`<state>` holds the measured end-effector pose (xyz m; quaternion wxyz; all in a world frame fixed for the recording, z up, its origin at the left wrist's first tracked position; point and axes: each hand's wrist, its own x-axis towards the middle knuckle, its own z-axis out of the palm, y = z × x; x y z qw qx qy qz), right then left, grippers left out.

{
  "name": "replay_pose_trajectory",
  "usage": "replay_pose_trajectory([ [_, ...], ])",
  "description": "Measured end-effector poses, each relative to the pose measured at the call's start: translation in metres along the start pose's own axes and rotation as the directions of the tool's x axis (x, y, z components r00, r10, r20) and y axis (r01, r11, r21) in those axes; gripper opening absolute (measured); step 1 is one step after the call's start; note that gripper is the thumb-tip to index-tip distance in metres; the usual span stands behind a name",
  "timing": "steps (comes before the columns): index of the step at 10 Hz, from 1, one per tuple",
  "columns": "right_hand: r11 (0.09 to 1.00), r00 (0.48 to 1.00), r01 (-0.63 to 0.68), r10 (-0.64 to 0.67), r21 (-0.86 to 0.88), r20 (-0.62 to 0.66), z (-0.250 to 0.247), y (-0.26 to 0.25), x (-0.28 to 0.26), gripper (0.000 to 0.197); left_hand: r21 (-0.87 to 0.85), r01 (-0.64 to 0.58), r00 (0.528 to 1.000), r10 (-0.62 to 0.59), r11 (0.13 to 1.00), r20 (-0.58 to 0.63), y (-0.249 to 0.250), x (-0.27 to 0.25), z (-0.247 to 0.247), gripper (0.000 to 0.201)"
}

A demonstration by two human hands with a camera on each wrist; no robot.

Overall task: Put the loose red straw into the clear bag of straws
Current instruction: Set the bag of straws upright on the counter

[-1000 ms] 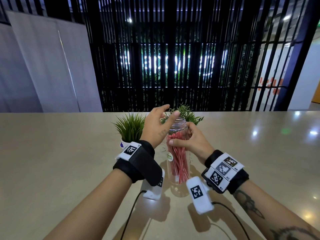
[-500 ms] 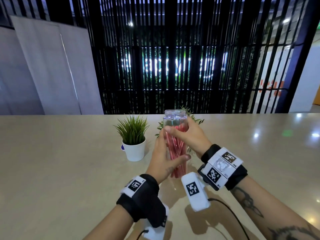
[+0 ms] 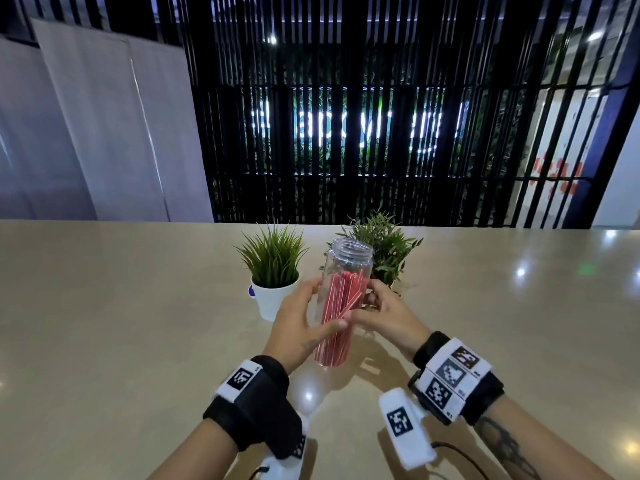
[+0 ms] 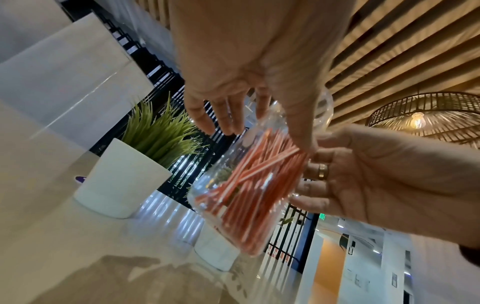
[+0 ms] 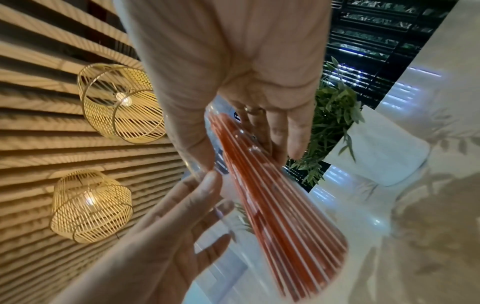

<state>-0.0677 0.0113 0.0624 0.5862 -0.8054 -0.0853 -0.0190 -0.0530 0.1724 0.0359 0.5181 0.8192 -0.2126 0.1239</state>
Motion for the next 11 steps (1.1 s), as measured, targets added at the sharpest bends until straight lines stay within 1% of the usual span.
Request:
replay_pose_trajectory([
  [1, 1.0, 0.999, 0.003, -0.003, -0.002, -0.04, 0.007, 0.01, 0.002, 0.056, 0.027, 0.032, 0.999, -0.031, 0.999, -0.019, -0.009, 0.002, 0.002, 0.076],
  [2, 0.998, 0.997, 0.03, -0.034, -0.06, -0.076, 0.016, 0.018, 0.01, 0.056, 0.019, 0.058, 0.998, -0.058, 0.998, 0.002, -0.02, 0.007, 0.006, 0.078],
  [3, 0.99, 0.99, 0.016, -0.035, -0.142, -0.138, 0.025, 0.026, 0.024, 0.063, -0.021, 0.072, 0.997, -0.072, 0.997, -0.034, -0.03, 0.013, 0.015, 0.096],
  [4, 0.959, 0.977, -0.037, -0.025, -0.281, -0.214, 0.028, 0.038, 0.039, 0.066, -0.017, 0.14, 0.99, -0.14, 0.99, -0.018, -0.04, 0.027, 0.026, 0.064],
  [5, 0.942, 0.969, -0.098, 0.016, -0.321, -0.248, 0.028, 0.045, 0.049, 0.06, 0.022, 0.171, 0.985, -0.171, 0.985, -0.006, -0.048, 0.039, 0.03, 0.059],
  [6, 0.955, 0.971, -0.112, 0.046, -0.275, -0.237, 0.029, 0.052, 0.058, 0.042, 0.03, 0.216, 0.976, -0.216, 0.976, -0.021, -0.06, 0.045, 0.03, 0.073],
  [7, 0.97, 0.982, -0.11, 0.072, -0.215, -0.177, 0.032, 0.058, 0.061, 0.038, 0.032, 0.24, 0.971, -0.239, 0.97, -0.025, -0.068, 0.045, 0.03, 0.075],
  [8, 0.976, 0.986, -0.096, 0.067, -0.194, -0.152, 0.034, 0.066, 0.062, 0.041, 0.044, 0.223, 0.975, -0.223, 0.974, -0.007, -0.073, 0.045, 0.03, 0.072],
  [9, 0.966, 0.99, -0.102, 0.075, -0.238, -0.121, 0.034, 0.07, 0.061, 0.051, 0.072, 0.208, 0.977, -0.211, 0.975, 0.035, -0.068, 0.042, 0.029, 0.072],
  [10, 0.952, 0.991, -0.119, 0.095, -0.283, -0.099, 0.033, 0.068, 0.058, 0.055, 0.074, 0.206, 0.973, -0.212, 0.976, 0.087, -0.07, 0.04, 0.029, 0.077],
  [11, 0.961, 0.987, -0.14, 0.118, -0.239, -0.105, 0.026, 0.065, 0.049, 0.068, 0.063, 0.225, 0.97, -0.23, 0.972, 0.078, -0.068, 0.035, 0.025, 0.093],
])
